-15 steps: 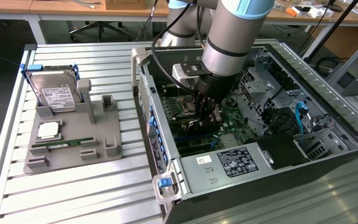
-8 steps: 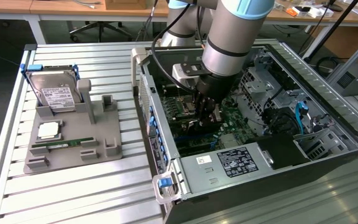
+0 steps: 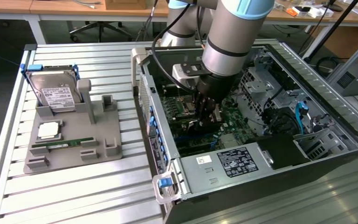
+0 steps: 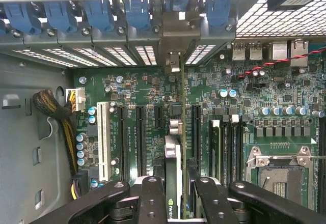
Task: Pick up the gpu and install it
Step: 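Insert the gpu into the slot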
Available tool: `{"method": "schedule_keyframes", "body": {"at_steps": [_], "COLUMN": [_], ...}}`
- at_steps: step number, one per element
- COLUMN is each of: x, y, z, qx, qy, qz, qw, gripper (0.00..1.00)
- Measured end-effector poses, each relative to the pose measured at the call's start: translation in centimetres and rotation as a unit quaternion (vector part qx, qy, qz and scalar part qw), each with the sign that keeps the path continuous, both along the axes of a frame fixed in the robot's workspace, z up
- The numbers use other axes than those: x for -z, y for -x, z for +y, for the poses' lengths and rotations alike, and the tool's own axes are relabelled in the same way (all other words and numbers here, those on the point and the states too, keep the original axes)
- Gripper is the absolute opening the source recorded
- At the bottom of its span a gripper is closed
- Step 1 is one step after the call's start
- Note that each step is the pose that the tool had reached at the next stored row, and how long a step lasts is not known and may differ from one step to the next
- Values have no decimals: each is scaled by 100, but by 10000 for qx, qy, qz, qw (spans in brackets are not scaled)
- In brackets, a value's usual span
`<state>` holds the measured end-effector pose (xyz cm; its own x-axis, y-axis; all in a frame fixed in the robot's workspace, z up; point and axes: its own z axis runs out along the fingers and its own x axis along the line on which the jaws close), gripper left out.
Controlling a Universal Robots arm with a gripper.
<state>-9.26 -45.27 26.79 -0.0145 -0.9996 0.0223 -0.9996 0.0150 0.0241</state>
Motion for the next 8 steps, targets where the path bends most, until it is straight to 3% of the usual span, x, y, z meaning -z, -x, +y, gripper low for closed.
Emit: {"method": "schedule_keyframes", "body": {"at_steps": [8], "x": [15], "y": [0], "z": [0], "qx": [-11], "qy": [0], "qz": [0], "qw": [10000], "gripper": [27]}}
